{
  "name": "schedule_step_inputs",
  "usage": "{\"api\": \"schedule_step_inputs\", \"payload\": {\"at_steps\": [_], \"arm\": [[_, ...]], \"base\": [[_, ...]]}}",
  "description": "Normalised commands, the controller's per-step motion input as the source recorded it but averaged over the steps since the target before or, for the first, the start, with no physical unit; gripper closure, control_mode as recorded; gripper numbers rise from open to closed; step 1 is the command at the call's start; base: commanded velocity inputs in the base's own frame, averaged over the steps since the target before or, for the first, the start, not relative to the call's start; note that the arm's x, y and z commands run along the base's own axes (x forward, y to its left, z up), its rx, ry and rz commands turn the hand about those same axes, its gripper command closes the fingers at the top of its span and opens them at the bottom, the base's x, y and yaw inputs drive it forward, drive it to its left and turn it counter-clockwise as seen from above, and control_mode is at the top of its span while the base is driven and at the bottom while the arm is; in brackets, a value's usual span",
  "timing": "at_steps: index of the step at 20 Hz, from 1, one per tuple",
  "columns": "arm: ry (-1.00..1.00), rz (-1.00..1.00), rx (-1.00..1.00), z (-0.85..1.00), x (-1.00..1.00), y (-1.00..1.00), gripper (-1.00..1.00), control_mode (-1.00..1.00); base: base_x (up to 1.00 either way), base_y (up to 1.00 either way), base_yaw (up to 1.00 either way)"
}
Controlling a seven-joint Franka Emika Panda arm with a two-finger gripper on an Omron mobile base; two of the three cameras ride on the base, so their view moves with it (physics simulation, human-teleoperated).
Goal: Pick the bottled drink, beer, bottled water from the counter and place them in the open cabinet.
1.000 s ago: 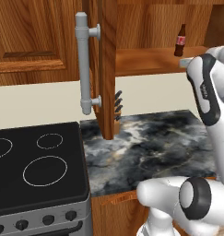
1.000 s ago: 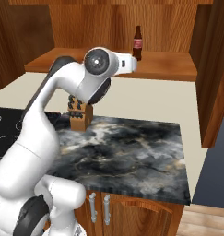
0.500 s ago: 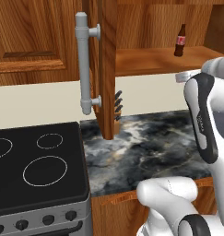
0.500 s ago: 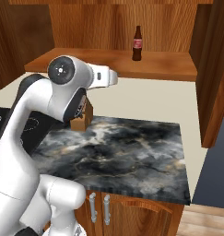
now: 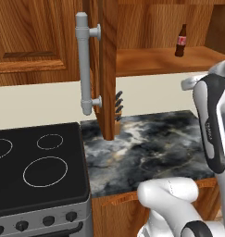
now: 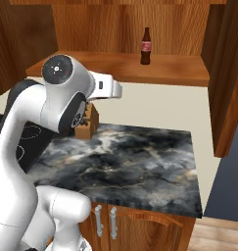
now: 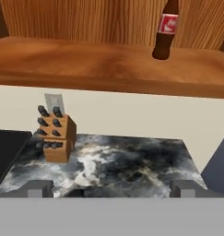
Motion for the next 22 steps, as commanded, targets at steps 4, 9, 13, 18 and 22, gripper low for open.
{"api": "schedule_step_inputs", "payload": {"at_steps": [4,9,13,18,22], "arm": [[0.02,-0.04,0.0,-0.51,-0.61,0.06,-1.0,-1.0],[0.02,-0.07,0.0,-0.44,-0.47,0.21,-1.0,-1.0],[0.04,-0.03,0.0,-0.16,-0.26,0.12,-1.0,-1.0],[0.01,0.0,0.0,-0.05,-0.2,0.0,-1.0,-1.0],[0.0,0.0,0.0,0.0,-0.01,0.0,-1.0,-1.0]], "base": [[0.0,0.0,0.0],[0.0,0.0,0.0],[0.0,0.0,0.0],[0.0,0.0,0.0],[0.0,0.0,0.0]]}}
